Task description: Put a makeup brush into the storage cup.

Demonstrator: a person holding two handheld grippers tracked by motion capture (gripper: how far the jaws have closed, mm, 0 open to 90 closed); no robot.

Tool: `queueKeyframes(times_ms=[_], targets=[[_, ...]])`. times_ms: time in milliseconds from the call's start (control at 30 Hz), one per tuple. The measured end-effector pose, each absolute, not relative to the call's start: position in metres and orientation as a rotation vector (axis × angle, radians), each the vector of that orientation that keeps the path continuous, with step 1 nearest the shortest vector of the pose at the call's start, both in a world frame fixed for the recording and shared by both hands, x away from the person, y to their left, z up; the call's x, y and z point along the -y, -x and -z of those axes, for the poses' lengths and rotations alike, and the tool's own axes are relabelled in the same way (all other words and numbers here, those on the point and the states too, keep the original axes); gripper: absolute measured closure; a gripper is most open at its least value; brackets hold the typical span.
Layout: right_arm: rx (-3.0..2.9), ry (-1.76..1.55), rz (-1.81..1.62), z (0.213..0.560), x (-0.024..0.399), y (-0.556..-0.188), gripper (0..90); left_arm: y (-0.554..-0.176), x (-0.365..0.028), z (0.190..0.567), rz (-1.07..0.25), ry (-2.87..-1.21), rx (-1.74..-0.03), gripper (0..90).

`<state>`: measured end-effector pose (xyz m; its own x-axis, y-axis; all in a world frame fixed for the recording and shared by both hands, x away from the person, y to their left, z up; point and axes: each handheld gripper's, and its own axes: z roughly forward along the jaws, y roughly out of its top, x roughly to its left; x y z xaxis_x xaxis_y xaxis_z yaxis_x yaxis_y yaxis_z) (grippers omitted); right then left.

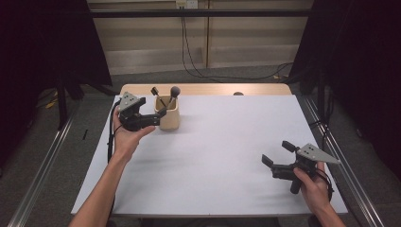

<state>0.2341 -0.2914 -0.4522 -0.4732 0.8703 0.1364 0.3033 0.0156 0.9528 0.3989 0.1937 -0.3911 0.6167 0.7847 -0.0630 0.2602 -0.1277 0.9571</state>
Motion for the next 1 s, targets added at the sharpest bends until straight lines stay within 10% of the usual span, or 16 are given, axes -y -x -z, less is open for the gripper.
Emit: queueKeyframes(times_ms=[1000], targets=[[-1.787,-1.202,-1.452,0.453,0.295,-0.226,0.0,-0.328,-0.228,0.402,-0.566,-1.691,-0.831,1.2]])
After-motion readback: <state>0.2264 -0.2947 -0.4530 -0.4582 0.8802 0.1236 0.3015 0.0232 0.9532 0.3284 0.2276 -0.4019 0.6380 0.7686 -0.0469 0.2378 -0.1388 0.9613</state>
